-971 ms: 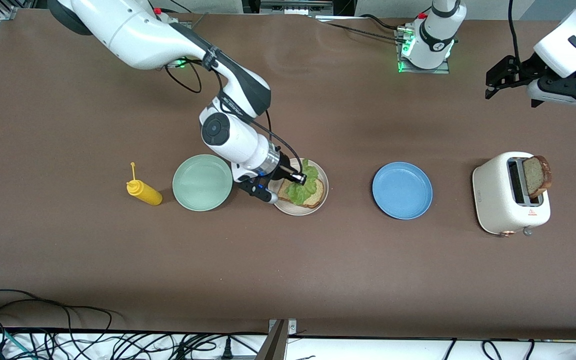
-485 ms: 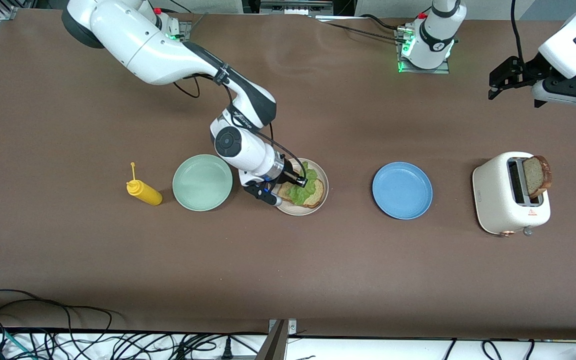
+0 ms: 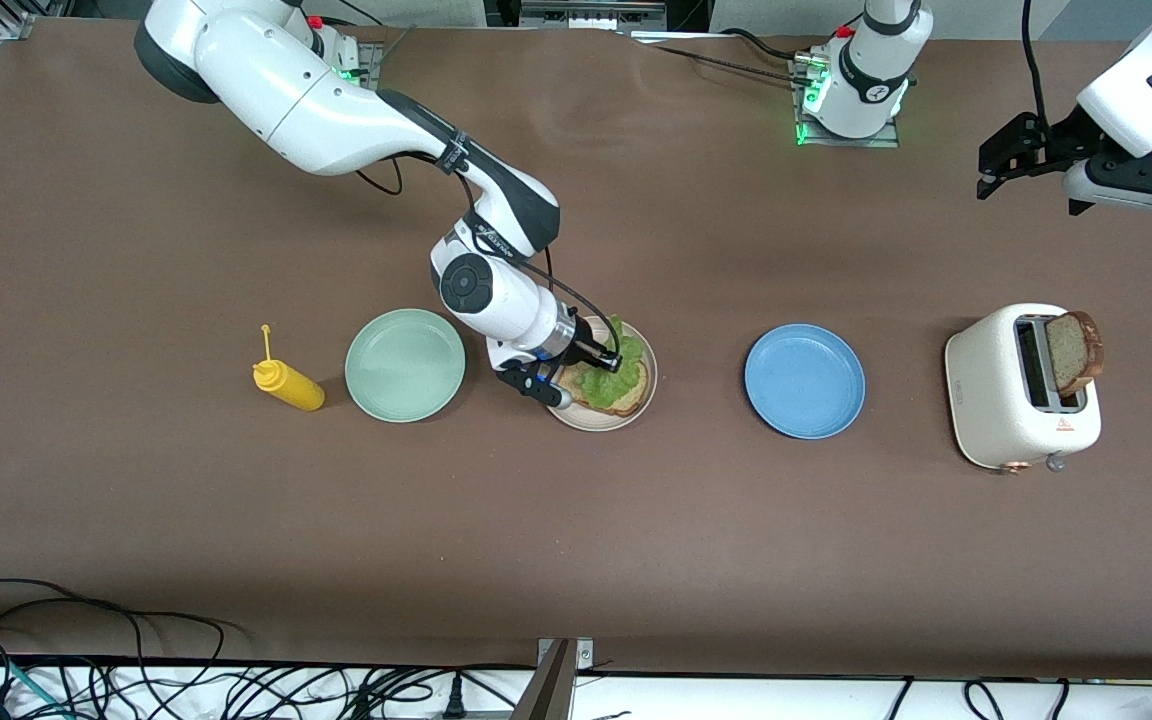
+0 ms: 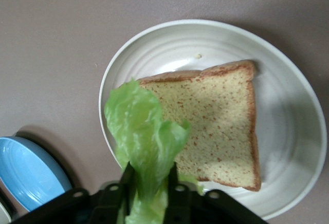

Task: Make sandwich on beige plate with both arms
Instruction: 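Release the lettuce onto the bread and withdraw the right gripper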

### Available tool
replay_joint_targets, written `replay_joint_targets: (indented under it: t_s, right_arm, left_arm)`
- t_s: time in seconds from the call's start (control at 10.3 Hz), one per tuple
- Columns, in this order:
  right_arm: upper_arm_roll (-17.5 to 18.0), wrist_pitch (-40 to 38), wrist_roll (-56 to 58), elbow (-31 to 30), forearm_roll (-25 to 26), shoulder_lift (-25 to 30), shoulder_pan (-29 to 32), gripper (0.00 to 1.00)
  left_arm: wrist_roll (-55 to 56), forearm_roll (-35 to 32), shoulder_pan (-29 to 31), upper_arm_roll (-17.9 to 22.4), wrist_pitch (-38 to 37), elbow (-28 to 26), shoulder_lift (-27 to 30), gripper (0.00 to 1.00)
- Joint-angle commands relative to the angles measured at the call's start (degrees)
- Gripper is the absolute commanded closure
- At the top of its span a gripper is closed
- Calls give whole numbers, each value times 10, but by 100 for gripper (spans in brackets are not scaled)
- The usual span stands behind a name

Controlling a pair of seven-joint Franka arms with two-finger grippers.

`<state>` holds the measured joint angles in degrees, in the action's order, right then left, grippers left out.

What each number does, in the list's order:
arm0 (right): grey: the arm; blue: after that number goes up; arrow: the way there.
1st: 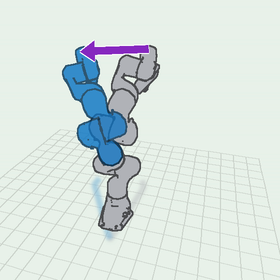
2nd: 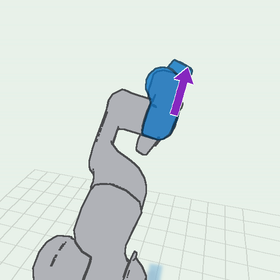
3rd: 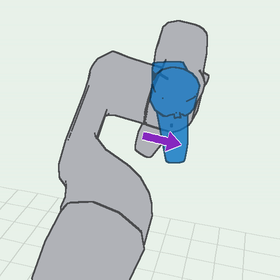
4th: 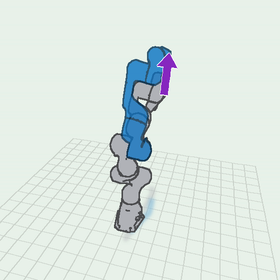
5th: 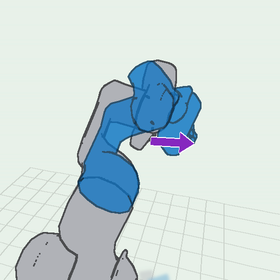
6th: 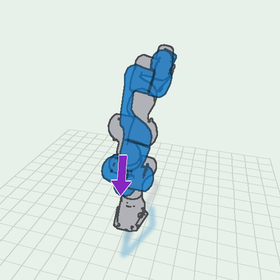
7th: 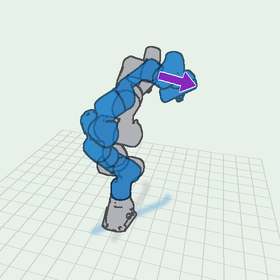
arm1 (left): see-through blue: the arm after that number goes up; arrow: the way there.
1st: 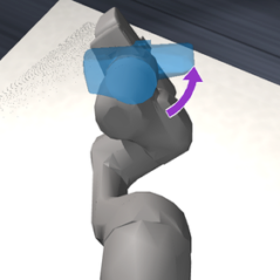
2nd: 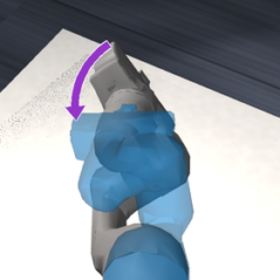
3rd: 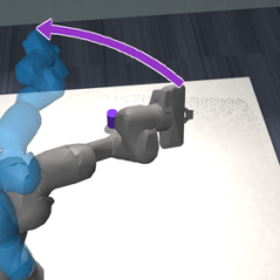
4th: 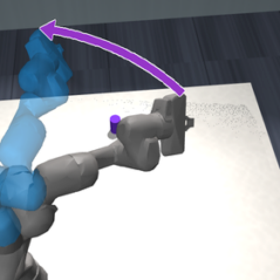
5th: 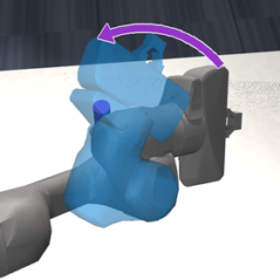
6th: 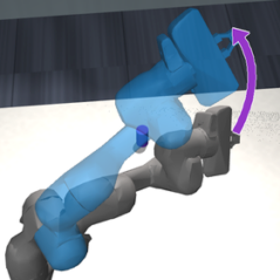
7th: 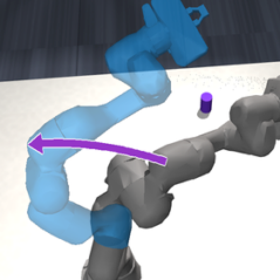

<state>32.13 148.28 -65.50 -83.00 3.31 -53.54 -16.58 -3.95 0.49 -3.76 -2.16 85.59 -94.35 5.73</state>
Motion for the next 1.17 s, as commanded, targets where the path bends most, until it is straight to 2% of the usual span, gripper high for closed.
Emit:
replay_joint_targets:
  t_s: [0.0,0.39,0.78,1.07]
  right_arm:
    - [0,4,-9,17,4,-6,1,0]
    - [6,-12,-4,17,-1,17,27,0]
    - [9,-215,30,17,1,111,88,0]
    - [8,-377,189,17,1,180,164,0]
  left_arm:
    - [3,8,2,1,-1,3,2,0]
    - [3,8,2,0,-1,3,2,0]
    - [3,8,2,0,0,3,2,0]
    - [3,12,1,0,0,3,2,0]
